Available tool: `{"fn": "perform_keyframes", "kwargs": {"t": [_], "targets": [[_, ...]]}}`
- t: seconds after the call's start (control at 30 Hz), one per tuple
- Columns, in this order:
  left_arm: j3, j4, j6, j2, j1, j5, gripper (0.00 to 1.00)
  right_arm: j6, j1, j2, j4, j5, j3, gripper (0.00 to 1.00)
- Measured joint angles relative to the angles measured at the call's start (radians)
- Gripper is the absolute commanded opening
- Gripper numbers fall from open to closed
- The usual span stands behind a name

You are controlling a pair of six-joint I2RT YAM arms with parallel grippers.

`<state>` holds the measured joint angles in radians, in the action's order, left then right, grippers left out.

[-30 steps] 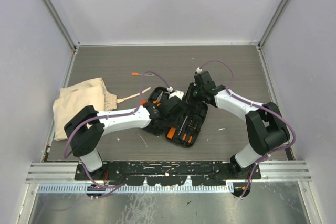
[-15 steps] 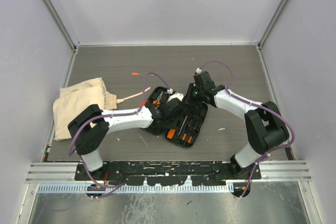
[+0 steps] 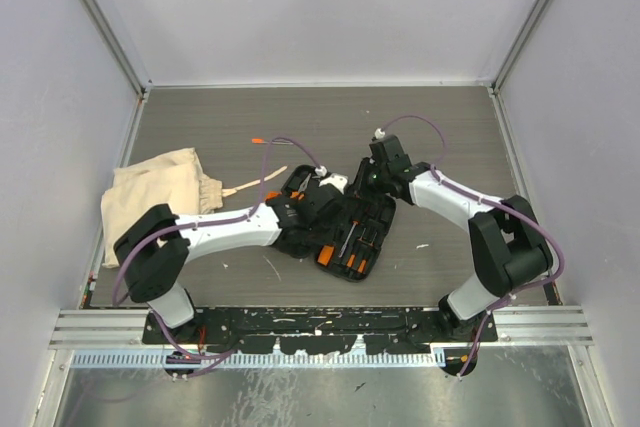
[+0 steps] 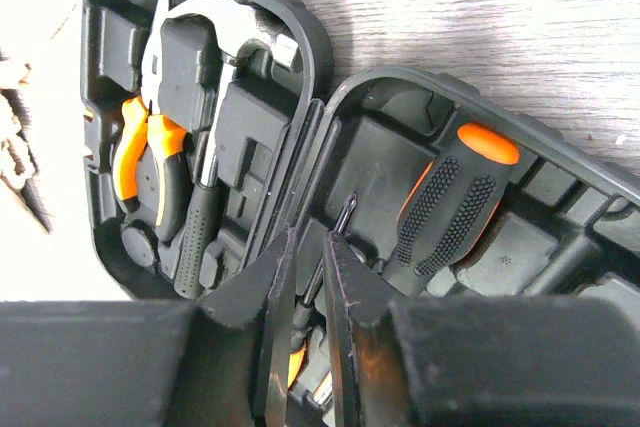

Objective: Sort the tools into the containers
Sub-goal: Place the screwdriver in the storage box.

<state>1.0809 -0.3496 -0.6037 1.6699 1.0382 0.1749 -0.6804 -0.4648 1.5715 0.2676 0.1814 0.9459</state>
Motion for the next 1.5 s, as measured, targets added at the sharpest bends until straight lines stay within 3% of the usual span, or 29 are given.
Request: {"fn": "perform_keyframes", "kwargs": {"t": [0.4, 1.23, 1.5], "targets": [[-0.013, 0.002, -0.002, -0.049, 0.0, -0.013, 0.3, -0.011, -0.026, 0.001, 0.013, -0.008, 0.0, 0.16], [-0.079, 0.018, -0.005, -0.038, 0.001, -0.067, 0.27, -0.027, -0.034, 0.109, 0.023, -0.034, 0.032, 0.15], [-0.079, 0.019, -0.005, -0.037, 0.002, -0.064, 0.19, -0.027, -0.034, 0.107, 0.026, -0.035, 0.033, 0.14]]}}
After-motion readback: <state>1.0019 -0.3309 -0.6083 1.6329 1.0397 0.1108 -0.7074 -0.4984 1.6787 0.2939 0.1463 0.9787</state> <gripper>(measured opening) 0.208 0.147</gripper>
